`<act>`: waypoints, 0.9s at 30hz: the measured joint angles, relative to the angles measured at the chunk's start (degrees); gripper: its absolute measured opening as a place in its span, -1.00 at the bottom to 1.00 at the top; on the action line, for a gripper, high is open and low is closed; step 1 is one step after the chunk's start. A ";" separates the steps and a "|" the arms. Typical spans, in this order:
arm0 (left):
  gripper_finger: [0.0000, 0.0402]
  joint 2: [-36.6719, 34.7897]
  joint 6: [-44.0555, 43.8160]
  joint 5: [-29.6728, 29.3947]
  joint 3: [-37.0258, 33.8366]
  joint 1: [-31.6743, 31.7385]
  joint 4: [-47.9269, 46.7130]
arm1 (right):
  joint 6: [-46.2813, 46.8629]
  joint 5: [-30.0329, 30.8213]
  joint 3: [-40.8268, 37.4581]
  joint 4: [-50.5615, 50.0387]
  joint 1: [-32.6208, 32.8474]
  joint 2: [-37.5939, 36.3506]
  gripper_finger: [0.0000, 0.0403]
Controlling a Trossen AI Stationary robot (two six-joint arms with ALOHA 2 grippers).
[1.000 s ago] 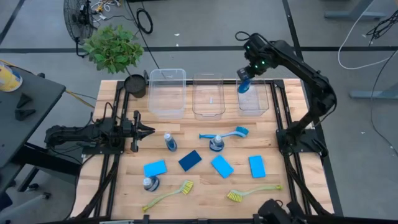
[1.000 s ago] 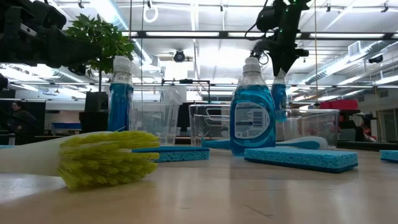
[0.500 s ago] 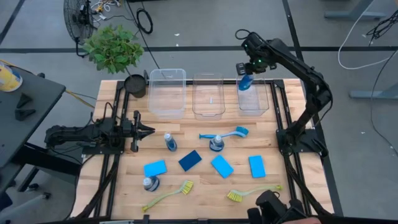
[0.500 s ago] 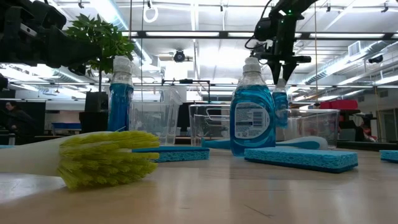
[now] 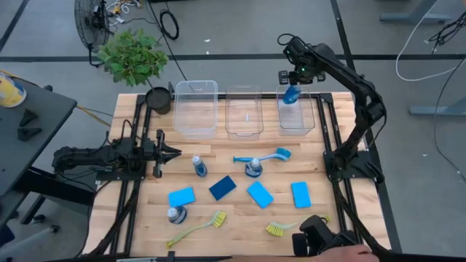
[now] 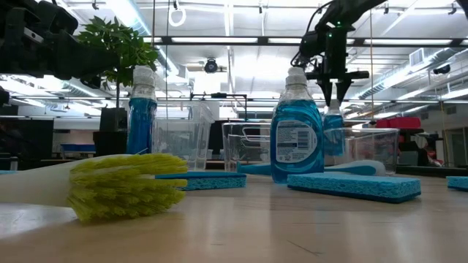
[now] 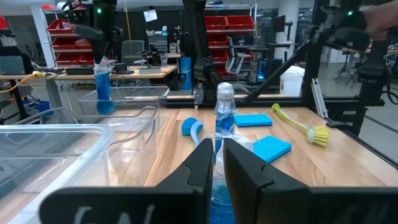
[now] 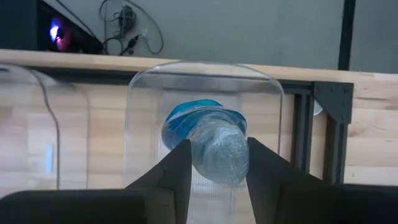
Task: Pick & Place Kitchen Sink Supplies
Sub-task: Put the blue detergent into the right transparent bin
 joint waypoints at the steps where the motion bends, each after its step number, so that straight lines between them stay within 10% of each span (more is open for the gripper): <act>1: -0.78 0.00 -0.02 0.00 0.00 -0.02 -0.01 | 0.19 0.23 0.00 0.26 -0.06 0.19 -0.42; 27: -0.78 0.00 0.00 0.00 -0.02 0.00 -0.01 | 3.26 1.05 -4.77 6.32 -1.50 2.82 -0.42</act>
